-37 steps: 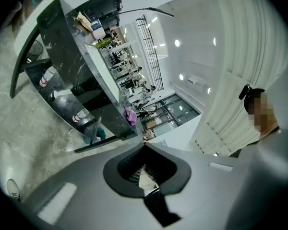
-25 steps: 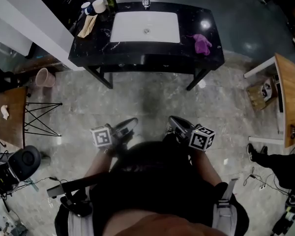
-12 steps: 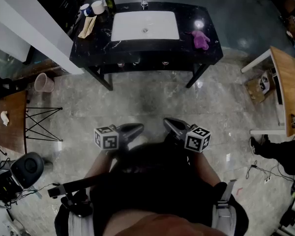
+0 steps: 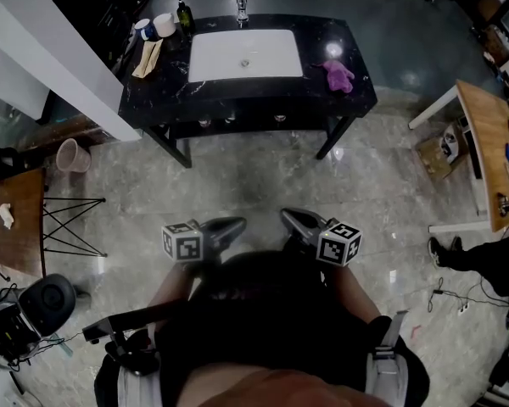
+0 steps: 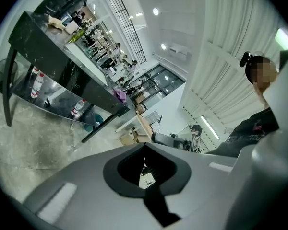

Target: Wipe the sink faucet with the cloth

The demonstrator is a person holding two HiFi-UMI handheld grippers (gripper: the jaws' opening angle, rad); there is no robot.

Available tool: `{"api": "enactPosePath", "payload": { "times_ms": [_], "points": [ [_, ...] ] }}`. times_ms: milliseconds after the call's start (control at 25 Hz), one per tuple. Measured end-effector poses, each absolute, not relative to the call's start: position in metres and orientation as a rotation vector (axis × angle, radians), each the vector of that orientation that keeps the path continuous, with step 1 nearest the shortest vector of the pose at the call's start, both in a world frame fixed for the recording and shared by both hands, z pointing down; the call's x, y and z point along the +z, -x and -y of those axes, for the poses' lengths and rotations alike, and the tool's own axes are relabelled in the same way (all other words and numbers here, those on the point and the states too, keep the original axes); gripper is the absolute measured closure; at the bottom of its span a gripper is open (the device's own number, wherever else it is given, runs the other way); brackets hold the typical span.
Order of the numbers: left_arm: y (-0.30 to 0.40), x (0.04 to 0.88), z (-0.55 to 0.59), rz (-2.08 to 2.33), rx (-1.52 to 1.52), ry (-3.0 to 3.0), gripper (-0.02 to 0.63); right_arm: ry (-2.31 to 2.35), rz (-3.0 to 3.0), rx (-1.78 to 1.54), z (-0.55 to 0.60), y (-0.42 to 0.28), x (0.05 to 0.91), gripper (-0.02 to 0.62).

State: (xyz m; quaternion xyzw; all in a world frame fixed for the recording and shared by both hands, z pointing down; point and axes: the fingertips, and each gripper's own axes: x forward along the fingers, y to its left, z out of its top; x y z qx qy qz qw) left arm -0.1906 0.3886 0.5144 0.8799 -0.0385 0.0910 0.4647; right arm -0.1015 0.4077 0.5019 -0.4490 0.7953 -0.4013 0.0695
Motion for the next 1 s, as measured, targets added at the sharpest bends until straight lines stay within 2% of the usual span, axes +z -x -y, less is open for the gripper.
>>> {"api": "enactPosePath", "payload": {
  "times_ms": [1000],
  "points": [
    [0.191,0.517,-0.391,0.089,0.18,-2.146,0.604,1.343,-2.411,-1.219,-0.412,0.105,0.506,0.584]
  ]
}}
